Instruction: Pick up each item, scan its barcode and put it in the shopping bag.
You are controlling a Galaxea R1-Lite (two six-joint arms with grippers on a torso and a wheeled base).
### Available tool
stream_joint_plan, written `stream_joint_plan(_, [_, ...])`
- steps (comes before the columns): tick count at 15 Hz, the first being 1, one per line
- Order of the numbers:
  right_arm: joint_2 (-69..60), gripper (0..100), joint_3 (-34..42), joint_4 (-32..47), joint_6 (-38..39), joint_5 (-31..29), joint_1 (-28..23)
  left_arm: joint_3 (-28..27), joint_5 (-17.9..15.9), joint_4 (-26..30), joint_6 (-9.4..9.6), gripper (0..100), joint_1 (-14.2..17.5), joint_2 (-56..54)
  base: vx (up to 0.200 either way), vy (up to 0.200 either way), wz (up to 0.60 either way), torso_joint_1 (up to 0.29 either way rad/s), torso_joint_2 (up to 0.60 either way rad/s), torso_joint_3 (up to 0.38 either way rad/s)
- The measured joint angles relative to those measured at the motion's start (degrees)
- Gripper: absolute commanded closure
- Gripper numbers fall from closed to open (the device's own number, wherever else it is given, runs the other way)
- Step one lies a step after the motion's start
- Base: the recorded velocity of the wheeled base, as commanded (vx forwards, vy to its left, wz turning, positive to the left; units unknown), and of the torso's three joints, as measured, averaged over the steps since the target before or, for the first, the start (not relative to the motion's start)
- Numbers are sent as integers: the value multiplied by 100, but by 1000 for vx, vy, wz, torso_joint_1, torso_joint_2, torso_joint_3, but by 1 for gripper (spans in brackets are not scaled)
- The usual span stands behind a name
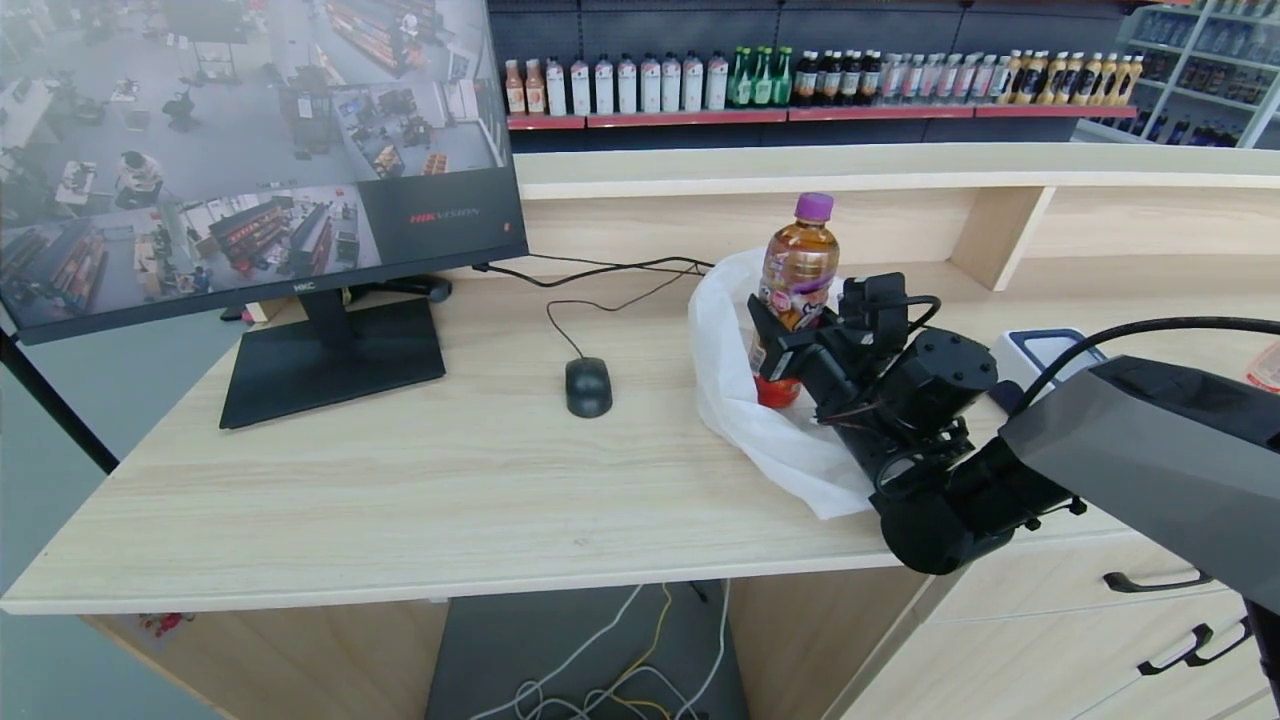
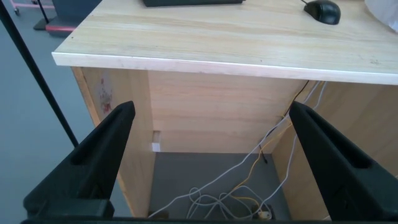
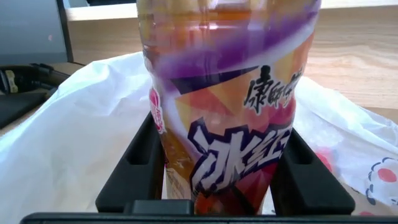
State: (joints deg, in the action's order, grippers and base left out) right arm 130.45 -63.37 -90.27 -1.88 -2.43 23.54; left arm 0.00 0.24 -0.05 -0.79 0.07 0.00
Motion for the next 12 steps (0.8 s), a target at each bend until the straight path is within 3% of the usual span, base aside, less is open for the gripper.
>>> stream_joint_plan(11, [50, 100, 146, 33, -1, -33, 0, 0, -2, 0, 6, 0, 0, 0, 0, 0, 0, 0, 0, 0])
stream_joint_plan(12, [43, 0, 174, 35, -4, -33, 0, 0, 0, 0, 6, 0, 0, 0, 0, 0, 0, 0, 0, 0])
